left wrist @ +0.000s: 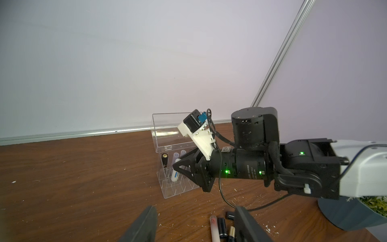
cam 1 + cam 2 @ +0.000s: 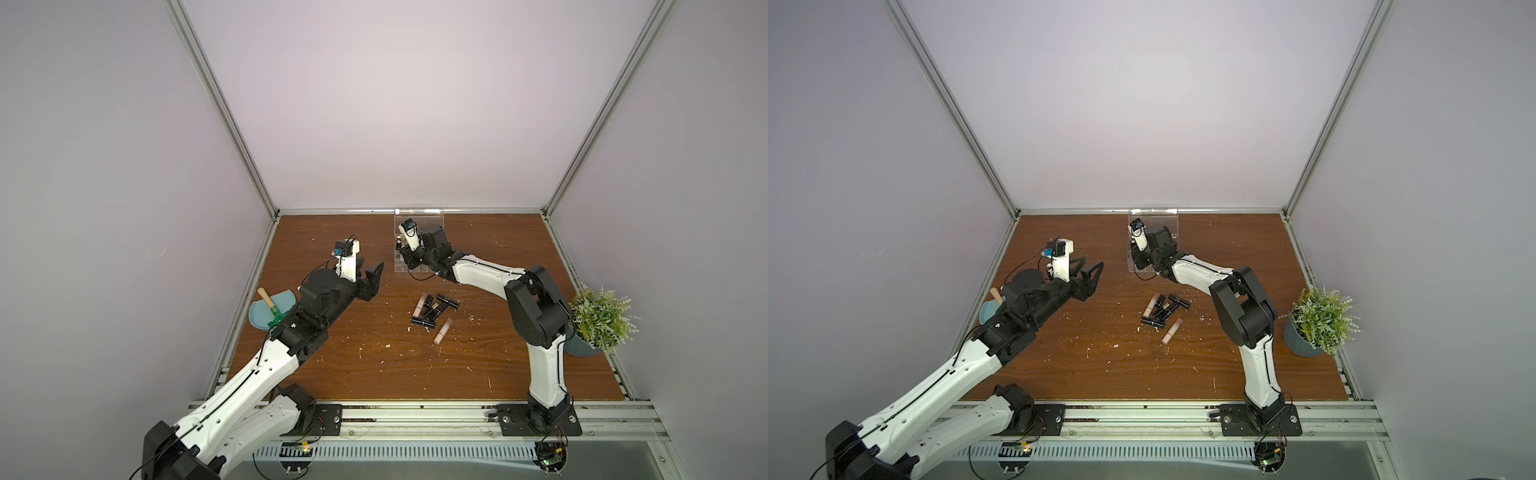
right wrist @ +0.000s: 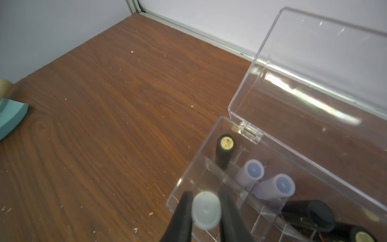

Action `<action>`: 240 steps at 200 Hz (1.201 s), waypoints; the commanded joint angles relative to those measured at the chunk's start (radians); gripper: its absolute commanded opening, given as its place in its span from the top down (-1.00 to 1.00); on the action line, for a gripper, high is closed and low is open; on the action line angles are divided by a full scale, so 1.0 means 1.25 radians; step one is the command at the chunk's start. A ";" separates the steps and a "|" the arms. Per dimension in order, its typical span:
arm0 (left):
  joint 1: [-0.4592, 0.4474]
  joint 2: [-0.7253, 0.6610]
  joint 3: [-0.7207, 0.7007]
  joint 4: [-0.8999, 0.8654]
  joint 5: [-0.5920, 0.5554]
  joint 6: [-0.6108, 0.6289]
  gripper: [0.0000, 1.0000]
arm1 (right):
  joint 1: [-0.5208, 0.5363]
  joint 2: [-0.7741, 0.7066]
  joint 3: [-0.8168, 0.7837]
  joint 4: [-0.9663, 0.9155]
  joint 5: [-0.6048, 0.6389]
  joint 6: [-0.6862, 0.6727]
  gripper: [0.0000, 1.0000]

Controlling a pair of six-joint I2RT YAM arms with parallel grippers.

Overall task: Arrange the lipsticks in the organizer
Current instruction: Place the lipstick in the storage box.

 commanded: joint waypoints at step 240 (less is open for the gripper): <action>0.008 -0.006 -0.004 0.011 0.000 -0.007 -0.25 | 0.015 0.060 0.111 -0.042 0.038 -0.028 0.23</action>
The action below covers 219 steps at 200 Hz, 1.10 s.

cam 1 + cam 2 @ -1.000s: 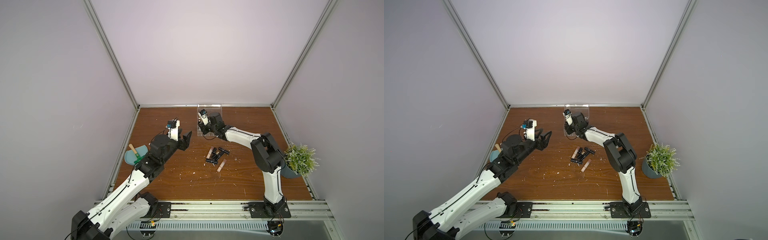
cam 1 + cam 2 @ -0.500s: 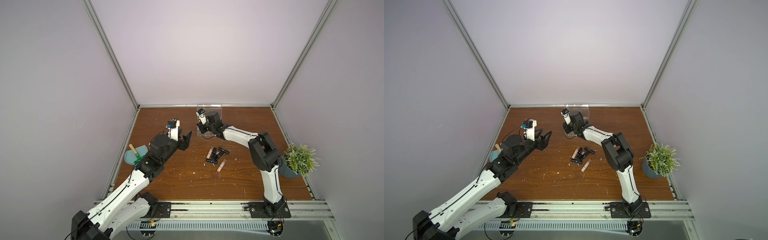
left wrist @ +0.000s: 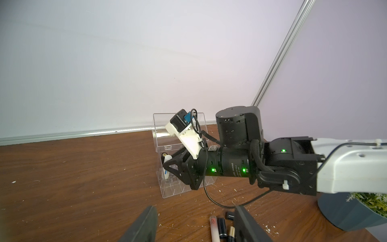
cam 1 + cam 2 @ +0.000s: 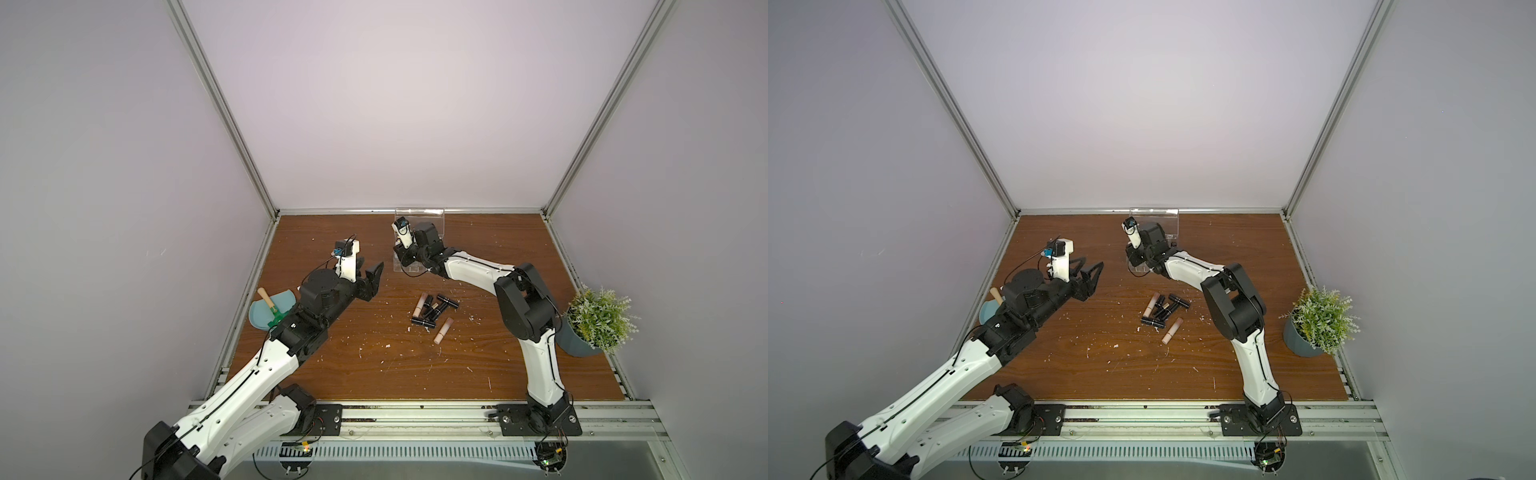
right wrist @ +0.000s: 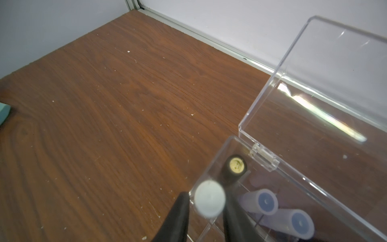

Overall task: Arrange the lipsticks in the organizer
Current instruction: Place the lipstick in the storage box, then pick up the lipstick at the center of the board.

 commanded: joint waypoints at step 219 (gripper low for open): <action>-0.088 0.350 0.169 -0.238 0.043 0.023 -0.15 | -0.055 -0.563 -0.364 0.038 0.082 0.057 0.00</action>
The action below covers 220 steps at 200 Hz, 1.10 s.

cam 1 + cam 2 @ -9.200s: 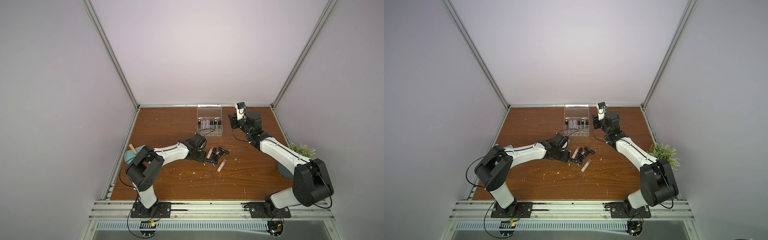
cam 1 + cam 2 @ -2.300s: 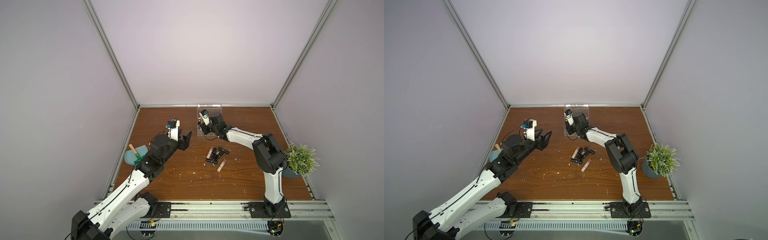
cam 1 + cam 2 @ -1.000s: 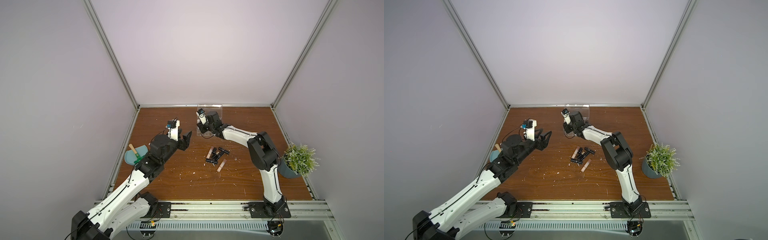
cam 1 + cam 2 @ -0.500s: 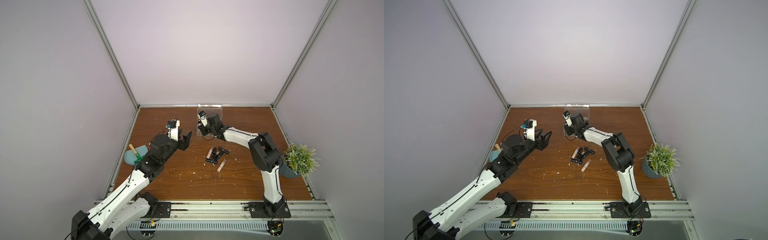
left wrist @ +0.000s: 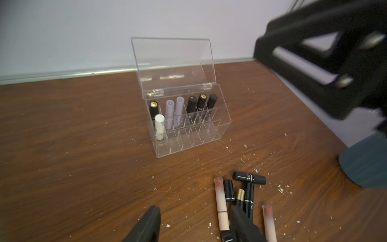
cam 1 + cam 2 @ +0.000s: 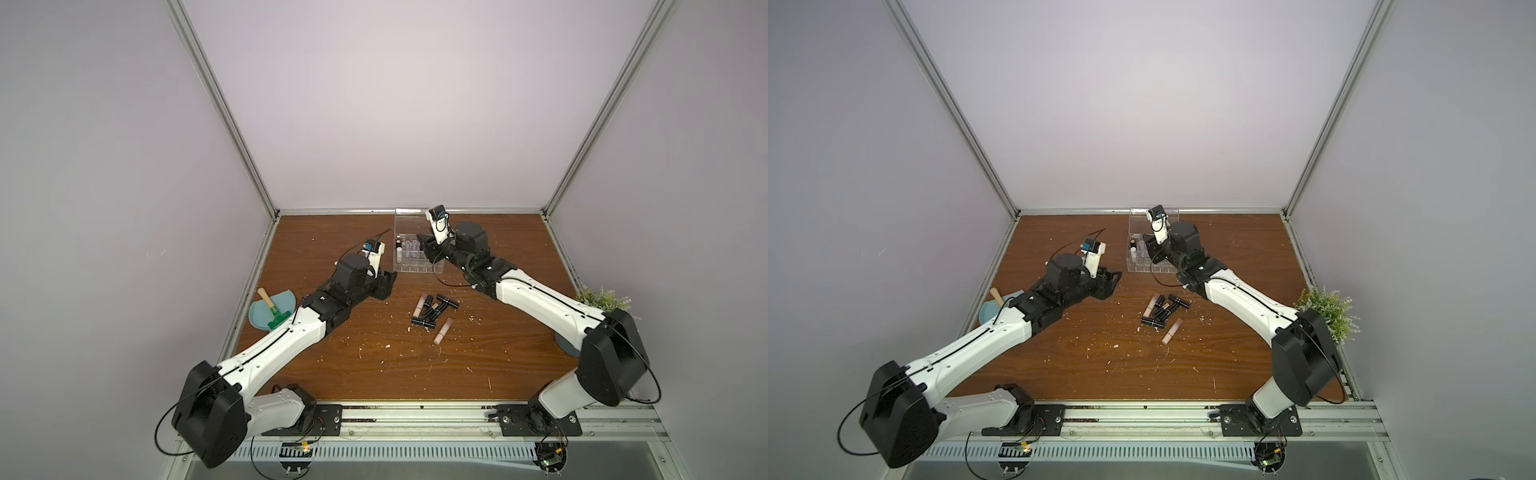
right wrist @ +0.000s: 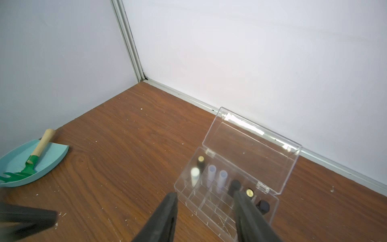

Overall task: Arrange the lipsticks in the organizer
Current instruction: Pick up the lipstick at the center of the board.

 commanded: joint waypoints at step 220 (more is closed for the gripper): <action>-0.144 0.392 0.176 -0.193 -0.065 -0.049 -0.32 | -0.136 -0.115 -0.108 0.008 -0.091 0.098 0.13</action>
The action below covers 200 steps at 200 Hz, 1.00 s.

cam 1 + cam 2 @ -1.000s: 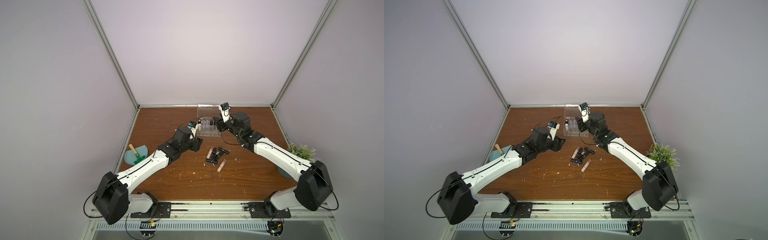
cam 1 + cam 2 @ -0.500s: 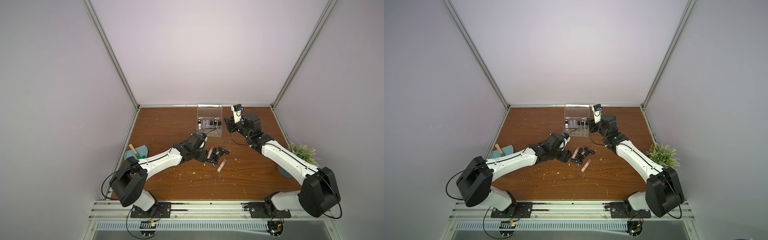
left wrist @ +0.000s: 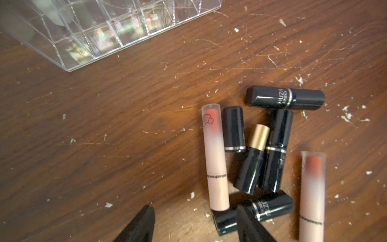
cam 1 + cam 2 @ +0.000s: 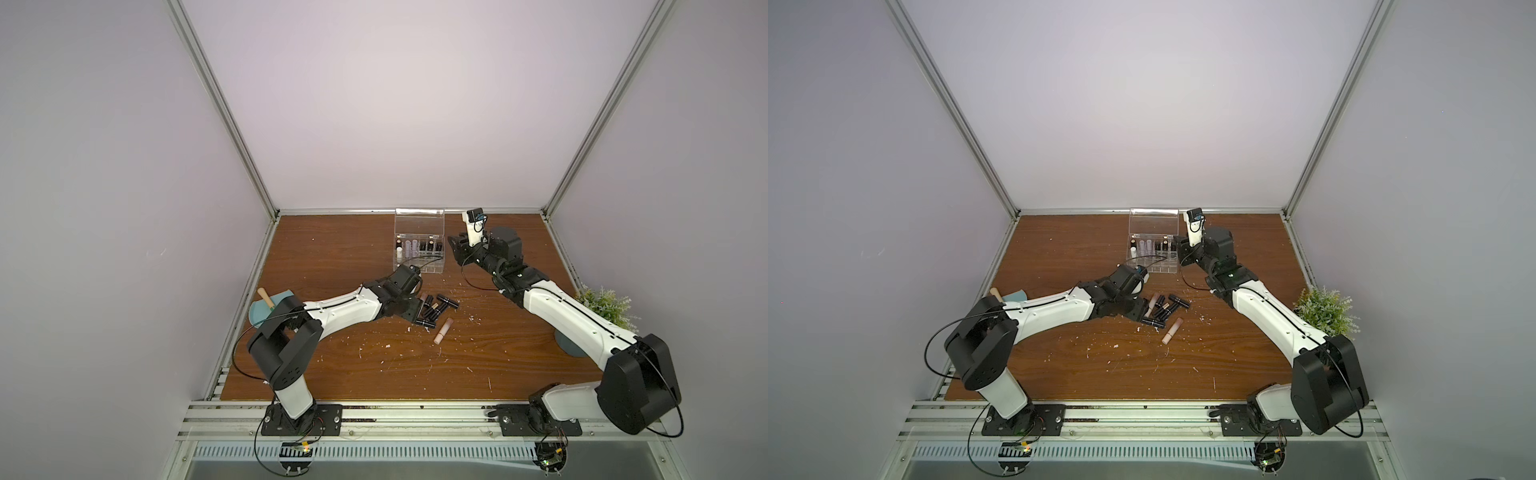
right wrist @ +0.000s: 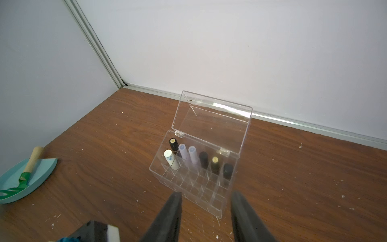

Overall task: Arrange the lipsticks in the organizer
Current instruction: Pick up the lipstick at the center of the board.

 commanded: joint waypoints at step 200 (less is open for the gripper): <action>-0.021 0.140 0.112 -0.073 -0.036 0.017 -0.05 | -0.007 -0.009 0.019 0.011 -0.015 0.012 0.17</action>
